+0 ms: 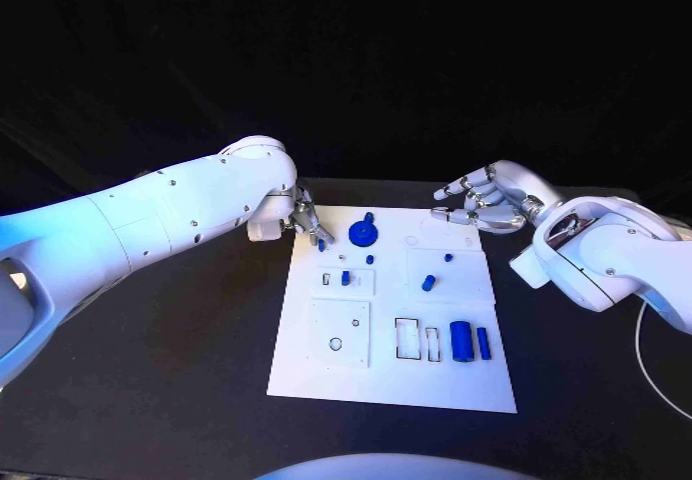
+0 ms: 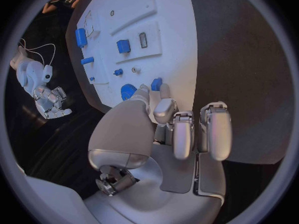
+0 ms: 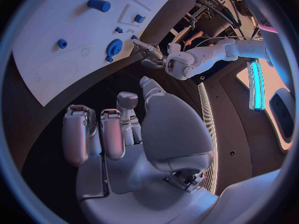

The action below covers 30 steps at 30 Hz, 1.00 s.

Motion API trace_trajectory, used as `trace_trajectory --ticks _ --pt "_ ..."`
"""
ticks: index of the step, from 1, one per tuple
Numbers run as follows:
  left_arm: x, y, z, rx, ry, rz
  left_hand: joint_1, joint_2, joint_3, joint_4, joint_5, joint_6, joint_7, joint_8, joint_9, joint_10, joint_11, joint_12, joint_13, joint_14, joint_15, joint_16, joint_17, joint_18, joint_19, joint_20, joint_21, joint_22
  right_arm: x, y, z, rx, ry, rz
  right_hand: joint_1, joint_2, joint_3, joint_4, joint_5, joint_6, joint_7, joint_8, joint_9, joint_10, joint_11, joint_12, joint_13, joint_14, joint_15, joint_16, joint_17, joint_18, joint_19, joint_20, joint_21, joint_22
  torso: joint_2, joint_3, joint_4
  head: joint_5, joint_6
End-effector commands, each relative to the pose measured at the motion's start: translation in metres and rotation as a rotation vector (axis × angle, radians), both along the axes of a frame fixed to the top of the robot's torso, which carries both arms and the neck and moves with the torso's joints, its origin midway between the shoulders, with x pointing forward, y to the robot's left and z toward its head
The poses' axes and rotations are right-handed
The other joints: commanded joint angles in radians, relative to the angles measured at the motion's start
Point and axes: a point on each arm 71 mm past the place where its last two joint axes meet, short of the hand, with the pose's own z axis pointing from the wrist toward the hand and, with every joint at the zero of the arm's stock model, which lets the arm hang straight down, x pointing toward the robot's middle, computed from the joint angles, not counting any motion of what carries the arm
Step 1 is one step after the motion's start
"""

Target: Assemble the parts on the task board

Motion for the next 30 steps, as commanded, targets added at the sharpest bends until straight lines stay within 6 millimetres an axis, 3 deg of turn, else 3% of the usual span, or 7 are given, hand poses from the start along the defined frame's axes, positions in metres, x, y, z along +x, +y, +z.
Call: trace_trajectory --ticks 1,12,19,23,27,30 --pt "-0.0010 -0.0023 -0.0015 -0.001 0.021 -0.019 0.014 0.000 -0.001 -0.008 0.001 0.007 0.000 0.004 0.002 0.005 -0.003 0.006 -0.001 0.105 -0.006 0.003 0.263 -0.007 0.041 -0.007 0.005 0.142 -0.0005 0.0015 -0.0009 -0.007 0.007 0.012 0.002 0.005 -0.004 -0.005 0.003 0.007 0.000 0.000 0.000 -0.003 -0.003 -0.002 -0.001 0.066 -0.008 -0.005 0.078 0.009 -0.003 0.000 -0.005 -0.001 0.000 -0.0001 0.0002 -0.001 -0.001" --pt "-0.0008 -0.0030 -0.0035 0.000 0.028 -0.013 0.100 0.044 0.044 -0.059 -0.001 0.001 -0.007 0.001 0.005 0.004 -0.009 0.002 -0.007 0.105 -0.011 0.003 0.263 -0.007 0.039 -0.012 0.003 0.141 -0.0005 0.0018 -0.0009 -0.006 0.007 0.013 0.005 0.007 -0.004 -0.006 0.004 0.007 0.000 0.001 0.000 -0.002 -0.003 0.000 -0.001 0.066 -0.008 -0.005 0.078 0.008 -0.002 0.000 -0.005 0.000 0.000 0.0001 0.0002 -0.002 -0.003" --pt "0.0001 -0.0035 -0.0033 -0.008 0.018 -0.006 0.198 0.073 0.165 -0.132 -0.003 -0.019 -0.004 -0.014 0.001 -0.003 -0.010 -0.010 -0.017 0.105 -0.015 0.003 0.263 -0.006 0.037 -0.018 0.000 0.140 -0.0008 0.0019 -0.0009 -0.007 0.008 0.014 0.005 0.007 -0.004 -0.006 0.004 0.007 0.000 0.001 0.000 -0.002 -0.003 0.000 -0.001 0.066 -0.008 -0.005 0.078 0.008 -0.002 0.000 -0.005 0.000 0.000 0.0005 -0.0002 -0.002 -0.003" --pt "0.0006 -0.0032 -0.0028 -0.021 0.008 -0.001 0.193 0.050 0.278 -0.159 0.000 -0.025 0.000 -0.015 0.006 -0.003 -0.007 -0.017 -0.024 0.105 -0.008 0.003 0.263 -0.006 0.037 -0.013 0.000 0.141 -0.0009 0.0019 -0.0010 -0.008 0.010 0.016 0.005 0.007 -0.004 -0.006 0.004 0.007 0.000 0.001 0.000 -0.002 -0.003 0.000 -0.001 0.066 -0.008 -0.005 0.078 0.008 -0.002 0.000 -0.005 0.000 0.000 0.0007 -0.0005 -0.001 -0.004" --pt "-0.0008 -0.0014 -0.0020 -0.056 0.001 0.010 0.134 -0.011 0.433 -0.187 -0.003 -0.027 0.001 -0.004 0.020 0.001 -0.007 -0.018 -0.028 0.105 -0.003 0.003 0.263 -0.006 0.036 -0.009 -0.002 0.141 -0.0011 0.0019 -0.0012 -0.009 0.012 0.017 0.005 0.007 -0.004 -0.006 0.004 0.007 0.000 0.001 0.000 -0.002 -0.003 0.000 -0.001 0.066 -0.008 -0.005 0.078 0.008 -0.002 0.000 -0.005 0.000 -0.001 0.0009 0.0001 -0.002 -0.004" --pt "-0.0037 0.0005 -0.0012 -0.084 0.000 0.016 0.103 -0.027 0.492 -0.195 -0.004 -0.026 0.003 0.005 0.029 0.003 -0.004 -0.019 -0.032 0.105 -0.005 0.003 0.263 -0.006 0.036 -0.009 -0.003 0.142 -0.0011 0.0018 -0.0013 -0.010 0.014 0.018 0.005 0.007 -0.005 -0.006 0.004 0.007 0.000 0.001 0.000 -0.002 -0.003 0.000 -0.001 0.066 -0.008 -0.006 0.077 0.009 -0.002 0.000 -0.005 -0.001 -0.001 0.0010 0.0006 -0.002 -0.003"
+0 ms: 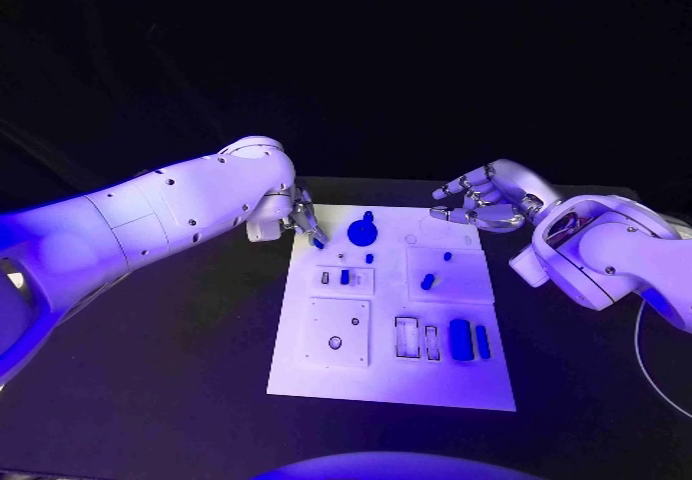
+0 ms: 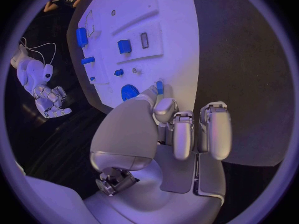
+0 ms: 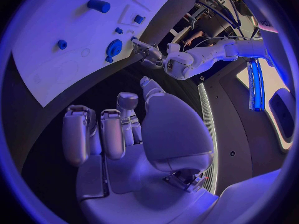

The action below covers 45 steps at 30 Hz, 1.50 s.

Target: Assemble the parts on the task board

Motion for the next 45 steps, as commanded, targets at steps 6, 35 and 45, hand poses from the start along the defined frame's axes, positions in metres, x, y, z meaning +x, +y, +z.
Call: trace_trajectory --ticks 6,35,45 --pt "-0.014 0.002 0.005 -0.120 -0.019 0.017 -0.062 -0.034 0.217 -0.142 0.002 -0.001 -0.004 0.021 0.018 0.010 0.002 -0.004 -0.006 0.105 0.001 0.003 0.263 -0.006 0.033 0.001 -0.003 0.144 -0.001 0.001 -0.001 -0.011 0.014 0.015 0.004 0.007 -0.002 -0.002 0.004 0.007 0.000 0.001 0.000 -0.003 -0.003 -0.001 -0.002 0.066 -0.008 -0.006 0.078 0.009 -0.002 0.000 -0.005 -0.001 -0.002 0.0013 0.0023 0.001 0.001" --pt "-0.075 0.006 -0.028 -0.152 -0.097 -0.042 -0.109 -0.070 0.306 -0.172 0.002 0.003 -0.011 0.052 0.042 0.019 -0.004 -0.005 -0.012 0.105 -0.003 0.003 0.263 -0.007 0.038 -0.003 0.001 0.152 -0.002 0.000 -0.005 -0.017 0.030 0.019 0.004 0.007 -0.003 -0.002 0.004 0.007 0.000 0.001 0.000 -0.003 -0.003 -0.002 -0.002 0.066 -0.008 -0.006 0.077 0.009 -0.002 0.000 -0.006 -0.001 0.000 -0.0016 0.0025 0.008 -0.011" --pt "-0.076 0.000 -0.029 -0.136 -0.102 -0.061 -0.110 -0.071 0.307 -0.173 0.002 0.003 -0.011 0.053 0.042 0.019 -0.004 -0.005 -0.012 0.105 -0.003 0.003 0.263 -0.007 0.038 -0.003 0.001 0.151 -0.002 0.001 -0.005 -0.017 0.032 0.022 0.004 0.007 -0.003 -0.002 0.004 0.007 0.000 0.001 0.000 -0.003 -0.003 -0.002 -0.002 0.066 -0.008 -0.006 0.077 0.009 -0.002 0.000 -0.006 -0.001 -0.001 0.0000 0.0027 0.008 -0.016"
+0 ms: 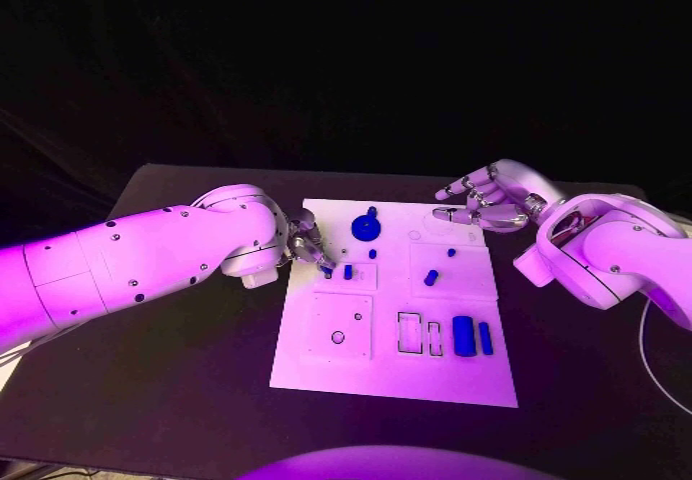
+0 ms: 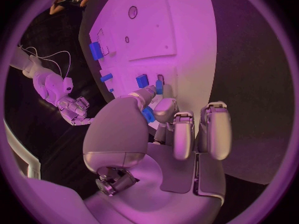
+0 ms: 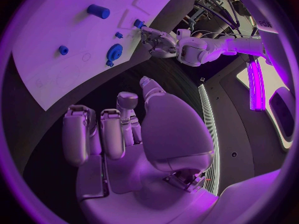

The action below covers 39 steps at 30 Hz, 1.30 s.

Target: Assemble the parts on the task board

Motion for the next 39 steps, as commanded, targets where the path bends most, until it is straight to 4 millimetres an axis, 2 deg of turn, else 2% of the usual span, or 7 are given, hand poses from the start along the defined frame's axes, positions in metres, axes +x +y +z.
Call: trace_trajectory --ticks 1,18,39 --pt "-0.0013 -0.0022 -0.0024 0.019 -0.009 -0.015 -0.001 0.011 0.109 -0.103 0.007 0.004 -0.013 0.005 -0.001 0.006 0.001 -0.005 -0.001 0.105 -0.003 0.003 0.263 -0.007 0.038 -0.003 0.001 0.151 -0.0006 0.0014 -0.0010 -0.006 0.008 0.013 0.004 0.007 -0.003 -0.002 0.004 0.007 0.000 0.001 0.000 -0.003 -0.003 -0.002 -0.001 0.066 -0.008 -0.006 0.076 0.009 -0.002 0.000 -0.006 -0.001 -0.001 0.0011 0.0000 0.000 -0.001" --pt "-0.0023 0.0017 -0.0068 0.123 0.039 -0.030 -0.004 0.003 0.117 -0.109 0.006 0.006 -0.015 0.009 0.002 0.006 0.000 -0.008 -0.004 0.105 -0.004 0.003 0.263 -0.008 0.039 -0.004 0.002 0.152 -0.0009 0.0014 -0.0014 -0.007 0.010 0.015 0.001 0.007 -0.006 -0.001 0.005 0.008 0.000 0.001 0.000 -0.003 -0.003 -0.002 -0.001 0.066 -0.008 -0.006 0.076 0.009 -0.002 -0.001 -0.006 -0.001 0.000 0.0004 0.0001 0.003 -0.007" --pt "-0.0050 -0.0012 -0.0079 0.133 0.062 -0.055 -0.006 0.001 0.123 -0.113 0.008 0.008 -0.015 0.011 0.003 0.005 -0.001 -0.013 -0.010 0.105 -0.005 0.003 0.263 -0.008 0.040 -0.004 0.003 0.153 -0.0011 0.0020 -0.0020 -0.007 0.012 0.018 0.001 0.007 -0.006 -0.001 0.005 0.008 0.000 0.001 0.000 -0.003 -0.003 -0.002 -0.001 0.066 -0.008 -0.006 0.076 0.009 -0.002 -0.001 -0.006 -0.001 0.000 0.0014 0.0000 0.005 -0.009"
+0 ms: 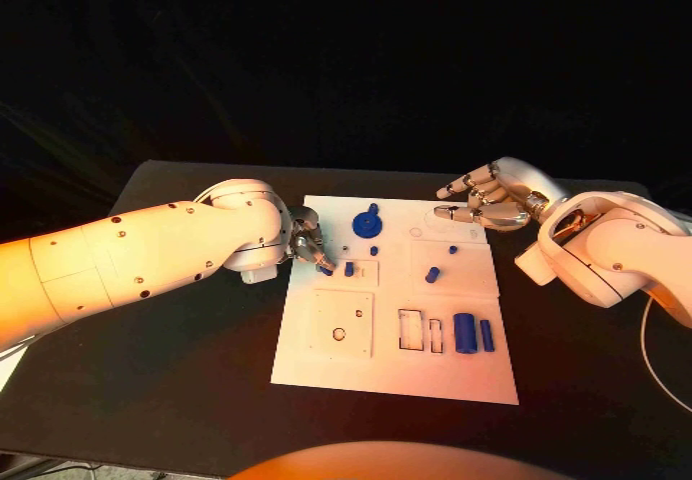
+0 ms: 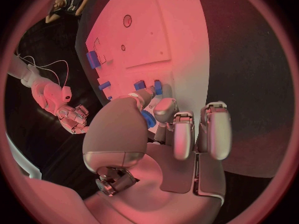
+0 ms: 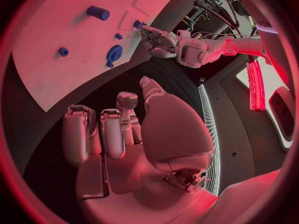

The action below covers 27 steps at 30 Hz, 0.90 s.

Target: Assemble the parts on the task board

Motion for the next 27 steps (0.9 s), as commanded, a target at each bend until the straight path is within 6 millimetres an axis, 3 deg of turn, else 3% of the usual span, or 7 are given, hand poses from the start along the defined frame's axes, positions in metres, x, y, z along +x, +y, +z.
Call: trace_trajectory --ticks 1,8,16,27 --pt "-0.0039 0.0022 -0.0082 0.056 0.047 -0.002 0.002 0.008 0.113 -0.108 0.005 0.002 -0.011 0.007 0.002 0.006 -0.001 -0.004 -0.001 0.105 -0.005 0.003 0.263 -0.008 0.040 -0.004 0.003 0.154 -0.0007 0.0015 -0.0009 -0.005 0.006 0.013 0.001 0.007 -0.006 -0.001 0.005 0.008 0.000 0.001 0.000 -0.003 -0.003 -0.002 -0.001 0.066 -0.008 -0.006 0.077 0.009 -0.002 -0.001 -0.006 -0.001 0.000 0.0007 -0.0001 0.000 0.000" --pt "-0.0033 0.0000 -0.0089 0.051 0.056 0.001 -0.020 0.001 0.115 -0.102 0.004 0.013 -0.016 0.014 0.004 0.010 -0.004 -0.011 -0.012 0.105 -0.006 0.003 0.263 -0.010 0.043 -0.005 0.007 0.159 -0.0010 0.0017 -0.0008 -0.005 0.006 0.014 0.001 0.007 -0.006 -0.001 0.005 0.008 0.000 0.001 0.000 -0.003 -0.003 -0.002 -0.001 0.066 -0.008 -0.006 0.077 0.009 -0.002 -0.001 -0.006 -0.001 0.000 0.0011 -0.0004 -0.001 -0.001" --pt "-0.0013 -0.0018 -0.0105 0.066 0.070 0.009 -0.106 -0.025 0.060 -0.061 0.001 0.045 -0.033 0.025 0.006 0.029 -0.017 0.016 0.016 0.105 -0.017 0.003 0.263 -0.012 0.048 -0.012 0.012 0.168 -0.0015 0.0020 -0.0006 -0.004 0.006 0.015 0.001 0.007 -0.006 -0.001 0.005 0.008 0.000 0.001 0.000 -0.003 -0.003 -0.002 -0.001 0.066 -0.008 -0.006 0.077 0.009 -0.002 -0.001 -0.006 -0.001 0.001 0.0016 -0.0015 -0.001 -0.002" --pt "0.0006 -0.0038 -0.0113 0.079 0.072 0.026 -0.167 -0.022 0.009 -0.016 0.000 0.060 -0.036 0.022 0.000 0.032 -0.019 0.017 0.016 0.105 -0.020 0.003 0.263 -0.012 0.049 -0.016 0.013 0.170 -0.0021 0.0022 -0.0004 -0.003 0.006 0.017 0.000 0.008 -0.008 0.000 0.005 0.008 0.000 0.001 0.000 -0.004 -0.003 -0.004 -0.003 0.066 -0.008 -0.007 0.076 0.009 -0.002 -0.001 -0.006 -0.002 0.000 0.0022 -0.0012 -0.004 -0.003"
